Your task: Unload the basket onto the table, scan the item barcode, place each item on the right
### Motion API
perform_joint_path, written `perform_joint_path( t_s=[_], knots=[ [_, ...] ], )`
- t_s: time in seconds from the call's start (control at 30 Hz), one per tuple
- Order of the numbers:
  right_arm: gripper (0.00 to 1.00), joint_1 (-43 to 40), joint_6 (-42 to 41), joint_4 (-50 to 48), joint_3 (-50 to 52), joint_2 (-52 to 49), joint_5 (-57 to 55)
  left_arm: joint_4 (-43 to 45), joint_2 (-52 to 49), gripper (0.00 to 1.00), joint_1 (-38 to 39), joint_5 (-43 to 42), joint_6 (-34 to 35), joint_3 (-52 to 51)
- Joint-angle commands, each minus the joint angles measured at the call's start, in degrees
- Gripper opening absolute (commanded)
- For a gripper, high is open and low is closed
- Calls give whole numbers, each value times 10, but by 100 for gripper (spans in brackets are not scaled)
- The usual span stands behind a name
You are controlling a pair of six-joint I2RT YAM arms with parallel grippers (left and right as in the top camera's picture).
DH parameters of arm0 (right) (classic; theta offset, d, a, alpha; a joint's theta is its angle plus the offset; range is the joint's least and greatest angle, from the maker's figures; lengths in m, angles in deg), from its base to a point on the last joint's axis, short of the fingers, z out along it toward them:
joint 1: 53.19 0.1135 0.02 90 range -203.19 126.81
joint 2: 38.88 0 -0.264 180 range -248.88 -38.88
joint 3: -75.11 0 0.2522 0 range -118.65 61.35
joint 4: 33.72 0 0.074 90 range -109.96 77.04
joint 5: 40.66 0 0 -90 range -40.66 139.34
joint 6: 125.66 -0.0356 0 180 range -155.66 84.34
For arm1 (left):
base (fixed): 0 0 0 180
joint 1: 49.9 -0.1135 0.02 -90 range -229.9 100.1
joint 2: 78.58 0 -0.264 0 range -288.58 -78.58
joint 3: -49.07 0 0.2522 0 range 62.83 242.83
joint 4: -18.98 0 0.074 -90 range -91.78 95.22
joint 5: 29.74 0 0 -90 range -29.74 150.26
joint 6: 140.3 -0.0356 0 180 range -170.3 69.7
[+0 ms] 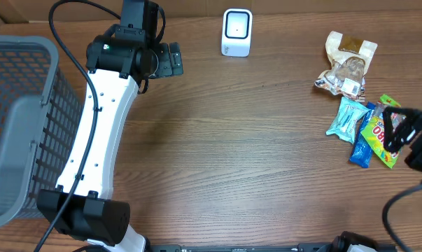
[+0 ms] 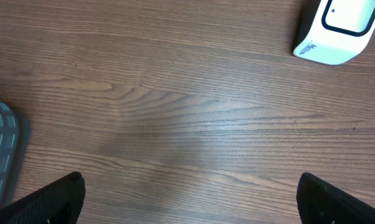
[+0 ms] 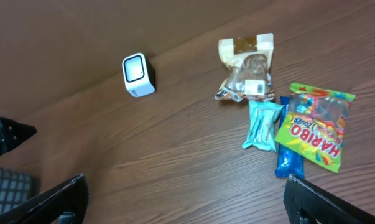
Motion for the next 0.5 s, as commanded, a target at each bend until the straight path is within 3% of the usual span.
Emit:
perform_joint_path(
  t_s=[0.0,0.2,0.47],
  knots=[
    [100,0,6,5,-7,8,-32,0,9,100,-2,3,-13,9],
    [100,0,6,1,3,8,-63,0,9,100,-2,3,-13,9],
    [100,71,54,-160,134,78,-129,0,9,100,-2,3,-13,9]
  ],
)
